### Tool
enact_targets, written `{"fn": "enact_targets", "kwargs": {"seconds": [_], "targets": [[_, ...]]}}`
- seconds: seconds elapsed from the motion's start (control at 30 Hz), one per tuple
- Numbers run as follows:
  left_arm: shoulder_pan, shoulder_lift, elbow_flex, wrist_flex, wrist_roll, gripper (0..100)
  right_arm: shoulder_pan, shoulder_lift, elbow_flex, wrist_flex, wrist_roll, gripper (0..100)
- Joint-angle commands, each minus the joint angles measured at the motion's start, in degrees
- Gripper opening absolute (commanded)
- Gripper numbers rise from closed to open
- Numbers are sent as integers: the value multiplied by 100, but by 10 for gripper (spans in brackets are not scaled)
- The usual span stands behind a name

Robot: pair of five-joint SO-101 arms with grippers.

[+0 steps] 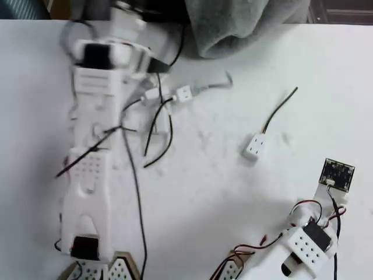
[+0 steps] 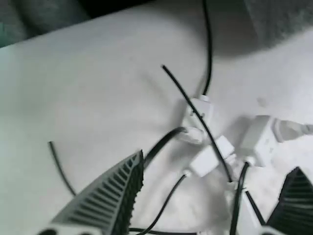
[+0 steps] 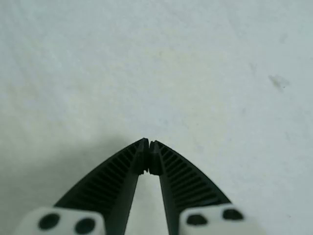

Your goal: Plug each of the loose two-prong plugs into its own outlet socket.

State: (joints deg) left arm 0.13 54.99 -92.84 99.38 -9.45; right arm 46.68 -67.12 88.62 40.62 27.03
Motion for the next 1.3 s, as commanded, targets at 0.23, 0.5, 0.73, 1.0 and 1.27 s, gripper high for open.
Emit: {"fn": "enact_targets", "kwargs": {"seconds": [0.23, 0.5, 0.73, 1.0, 1.27], "targets": [[-2607, -1420, -44, 290, 9, 418, -48, -75, -18, 4, 62, 21], [-3451, -1437, 1785, 273, 0, 418, -127, -75, -9, 4, 62, 21], [-4576, -1508, 3209, 299, 519, 414, -145, -75, -220, 48, 35, 22], [-4919, -1490, 4378, 299, 826, 336, -435, -13, -2752, 1640, 9, 191], [-4875, -1464, 4809, 290, -255, 335, -1956, 998, -6259, 4048, -835, 196]]}}
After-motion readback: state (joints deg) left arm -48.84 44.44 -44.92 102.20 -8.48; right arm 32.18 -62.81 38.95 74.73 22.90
